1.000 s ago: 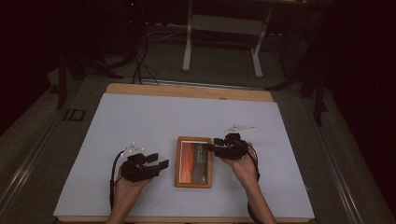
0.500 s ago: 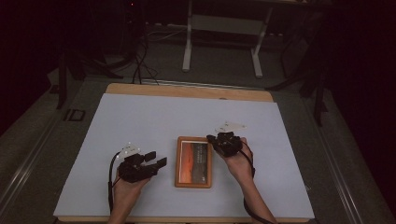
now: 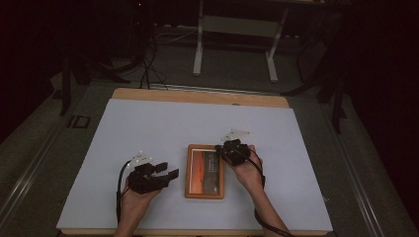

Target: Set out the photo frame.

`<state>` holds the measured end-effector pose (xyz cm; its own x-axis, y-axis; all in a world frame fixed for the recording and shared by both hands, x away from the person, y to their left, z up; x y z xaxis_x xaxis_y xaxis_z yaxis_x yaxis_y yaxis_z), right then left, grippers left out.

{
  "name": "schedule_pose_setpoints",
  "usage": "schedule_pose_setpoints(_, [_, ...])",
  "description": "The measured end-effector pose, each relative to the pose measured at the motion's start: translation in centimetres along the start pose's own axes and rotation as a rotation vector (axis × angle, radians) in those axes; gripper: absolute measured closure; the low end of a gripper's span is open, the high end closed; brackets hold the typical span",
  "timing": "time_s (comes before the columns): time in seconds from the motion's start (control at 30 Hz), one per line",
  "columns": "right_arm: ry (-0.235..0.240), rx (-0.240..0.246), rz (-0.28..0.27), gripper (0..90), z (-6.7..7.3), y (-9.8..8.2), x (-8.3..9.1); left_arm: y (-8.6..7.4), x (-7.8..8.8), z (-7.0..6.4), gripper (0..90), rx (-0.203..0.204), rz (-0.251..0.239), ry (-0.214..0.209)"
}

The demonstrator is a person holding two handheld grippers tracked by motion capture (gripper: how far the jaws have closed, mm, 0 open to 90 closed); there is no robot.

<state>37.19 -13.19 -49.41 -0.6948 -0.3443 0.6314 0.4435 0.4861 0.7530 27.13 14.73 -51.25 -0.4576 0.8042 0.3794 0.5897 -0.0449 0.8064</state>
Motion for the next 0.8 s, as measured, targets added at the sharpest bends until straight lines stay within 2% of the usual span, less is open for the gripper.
schedule_pose_setpoints(0.3, [0.005,-0.012,0.001,89.9,-0.3,-0.1,-0.1,0.0,-0.3,-0.3,40.4,0.007,0.01,-0.001])
schedule_pose_setpoints(0.47, [0.0,-0.031,0.008,89.9,-0.6,-0.3,-0.1,0.0,-0.2,-0.1,39.1,0.033,-0.004,-0.012])
schedule_pose_setpoints(0.6, [0.001,-0.036,0.013,89.9,-0.8,-0.5,-0.2,0.1,-0.1,-0.3,38.8,0.024,0.003,-0.008])
schedule_pose_setpoints(0.8, [0.001,-0.053,0.021,90.0,-1.2,-0.8,-0.3,0.2,-0.4,-0.8,36.8,0.004,0.024,-0.028])
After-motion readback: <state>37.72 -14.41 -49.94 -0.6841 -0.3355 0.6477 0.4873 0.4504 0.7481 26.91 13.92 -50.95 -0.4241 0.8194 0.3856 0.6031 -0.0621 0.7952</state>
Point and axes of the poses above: each handheld gripper's, and its own axes: x roughly backward along the jaws, y roughly out of its top, z roughly to its left, the point moved 1 cm from there along -x, roughly forward along the jaws, and after that the axes turned 13 degrees about -y, right-handed, at the moved point
